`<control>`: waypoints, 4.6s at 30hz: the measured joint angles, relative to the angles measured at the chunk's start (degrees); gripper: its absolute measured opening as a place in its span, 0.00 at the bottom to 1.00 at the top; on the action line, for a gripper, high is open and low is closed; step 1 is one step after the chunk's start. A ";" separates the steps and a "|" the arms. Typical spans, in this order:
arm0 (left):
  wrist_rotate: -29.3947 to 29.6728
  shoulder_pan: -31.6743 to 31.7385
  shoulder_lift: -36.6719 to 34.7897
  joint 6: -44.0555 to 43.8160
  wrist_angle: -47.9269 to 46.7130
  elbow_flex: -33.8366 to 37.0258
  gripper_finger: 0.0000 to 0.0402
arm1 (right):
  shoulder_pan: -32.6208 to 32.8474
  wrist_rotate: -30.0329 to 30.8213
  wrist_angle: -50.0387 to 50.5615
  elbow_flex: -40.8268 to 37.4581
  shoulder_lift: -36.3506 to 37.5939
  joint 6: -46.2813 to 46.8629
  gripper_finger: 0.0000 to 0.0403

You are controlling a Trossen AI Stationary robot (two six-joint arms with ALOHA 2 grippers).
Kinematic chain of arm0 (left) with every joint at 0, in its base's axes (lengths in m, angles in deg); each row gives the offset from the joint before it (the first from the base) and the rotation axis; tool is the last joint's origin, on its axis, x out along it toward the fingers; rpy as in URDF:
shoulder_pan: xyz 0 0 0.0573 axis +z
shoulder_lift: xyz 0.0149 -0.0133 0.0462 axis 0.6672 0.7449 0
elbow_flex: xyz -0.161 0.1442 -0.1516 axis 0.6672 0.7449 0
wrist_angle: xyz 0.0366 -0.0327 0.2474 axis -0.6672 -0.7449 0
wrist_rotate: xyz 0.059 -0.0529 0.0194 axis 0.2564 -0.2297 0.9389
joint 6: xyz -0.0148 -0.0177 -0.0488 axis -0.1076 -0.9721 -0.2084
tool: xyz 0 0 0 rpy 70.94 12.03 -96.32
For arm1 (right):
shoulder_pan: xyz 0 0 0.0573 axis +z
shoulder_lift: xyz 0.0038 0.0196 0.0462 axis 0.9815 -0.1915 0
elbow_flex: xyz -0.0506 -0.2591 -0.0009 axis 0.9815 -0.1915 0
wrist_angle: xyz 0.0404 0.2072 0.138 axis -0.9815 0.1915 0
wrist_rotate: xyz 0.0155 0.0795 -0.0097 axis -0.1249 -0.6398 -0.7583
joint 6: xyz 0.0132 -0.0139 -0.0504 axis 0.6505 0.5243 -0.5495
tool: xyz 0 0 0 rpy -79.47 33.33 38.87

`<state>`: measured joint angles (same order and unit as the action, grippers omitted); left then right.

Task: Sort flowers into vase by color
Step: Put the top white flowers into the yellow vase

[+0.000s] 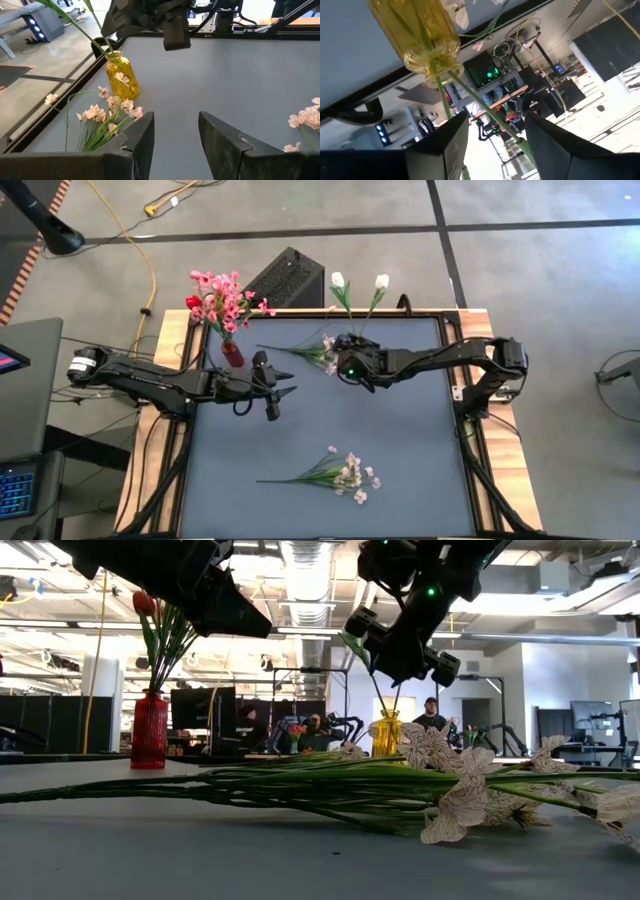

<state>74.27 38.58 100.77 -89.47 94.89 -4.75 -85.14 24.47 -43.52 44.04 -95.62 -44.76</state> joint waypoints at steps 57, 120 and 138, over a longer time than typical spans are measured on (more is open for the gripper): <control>4.45 22.93 47.67 19.87 -41.57 -41.16 0.36 | 28.54 -36.03 27.17 -10.12 15.63 113.70 0.45; -15.01 -6.32 16.72 -1.44 -58.13 -40.61 0.01 | 28.31 -36.58 23.27 -10.10 15.61 109.91 0.42; -16.62 -10.16 12.14 18.97 -1.84 -29.70 0.00 | 28.53 -34.74 12.72 -15.64 17.86 106.34 0.42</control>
<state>57.65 28.43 112.92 -70.50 93.05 -34.45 -56.61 -10.26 -30.80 28.40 -77.75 61.58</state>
